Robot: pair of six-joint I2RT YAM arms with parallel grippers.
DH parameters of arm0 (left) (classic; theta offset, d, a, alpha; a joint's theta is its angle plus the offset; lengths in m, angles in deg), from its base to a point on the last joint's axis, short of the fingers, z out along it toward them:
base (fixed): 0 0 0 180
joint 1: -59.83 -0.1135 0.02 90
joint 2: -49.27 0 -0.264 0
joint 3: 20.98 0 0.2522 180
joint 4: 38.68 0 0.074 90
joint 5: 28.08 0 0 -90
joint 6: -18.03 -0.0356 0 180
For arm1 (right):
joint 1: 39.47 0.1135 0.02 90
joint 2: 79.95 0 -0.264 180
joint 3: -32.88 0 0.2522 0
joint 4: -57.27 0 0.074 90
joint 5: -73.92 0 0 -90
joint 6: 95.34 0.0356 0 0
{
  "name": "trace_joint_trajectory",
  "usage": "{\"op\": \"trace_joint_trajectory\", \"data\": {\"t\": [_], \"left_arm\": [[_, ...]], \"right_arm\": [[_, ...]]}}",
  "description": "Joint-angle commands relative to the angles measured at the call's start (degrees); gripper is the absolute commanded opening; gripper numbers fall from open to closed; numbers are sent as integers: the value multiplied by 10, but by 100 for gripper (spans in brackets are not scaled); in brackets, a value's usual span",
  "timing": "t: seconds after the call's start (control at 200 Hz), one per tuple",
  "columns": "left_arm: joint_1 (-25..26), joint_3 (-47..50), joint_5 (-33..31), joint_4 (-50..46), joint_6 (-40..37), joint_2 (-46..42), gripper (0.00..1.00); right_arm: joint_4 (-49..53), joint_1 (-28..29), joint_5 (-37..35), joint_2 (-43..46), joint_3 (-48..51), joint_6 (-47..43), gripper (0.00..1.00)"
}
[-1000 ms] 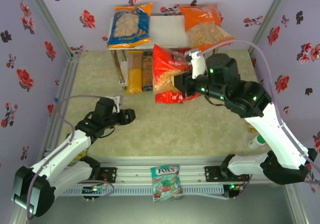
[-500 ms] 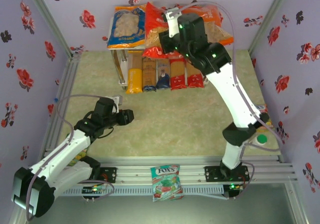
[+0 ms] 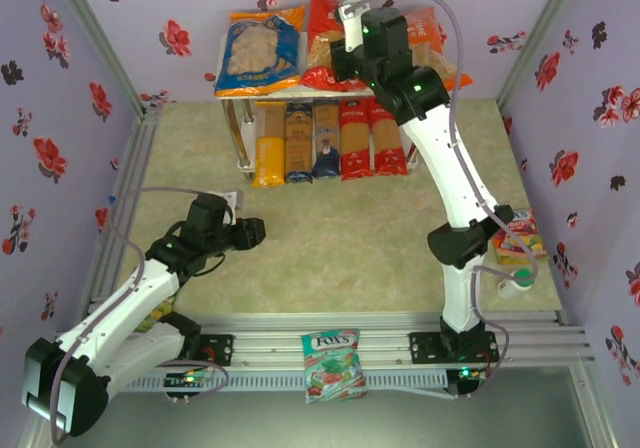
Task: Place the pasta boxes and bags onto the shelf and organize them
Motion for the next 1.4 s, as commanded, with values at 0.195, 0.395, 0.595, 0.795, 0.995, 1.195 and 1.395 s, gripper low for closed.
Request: {"op": "trace_joint_trajectory", "data": {"t": [0.195,0.395,0.595,0.795,0.995,1.195,1.395], "left_arm": [[-2,-20,-9,2,-12,17,46],[-2,-23,-9,6,-14,35,47],[-3,-23,-8,7,-18,49,50],[-3,-24,-7,9,-21,56,50],[-4,-23,-7,11,-21,63,51],[-4,-22,-8,20,-16,64,50],[-4,-24,-5,23,-15,64,49]], "right_arm": [[-126,-6,0,-32,-31,-82,0],[-108,-6,-14,-50,-24,-91,0],[-110,-6,-28,-45,20,-81,37],[-131,-6,-41,-27,55,-74,59],[-157,-6,-37,12,63,-56,66],[-251,-6,-6,81,139,-22,65],[-269,-11,-6,30,88,-19,15]]}}
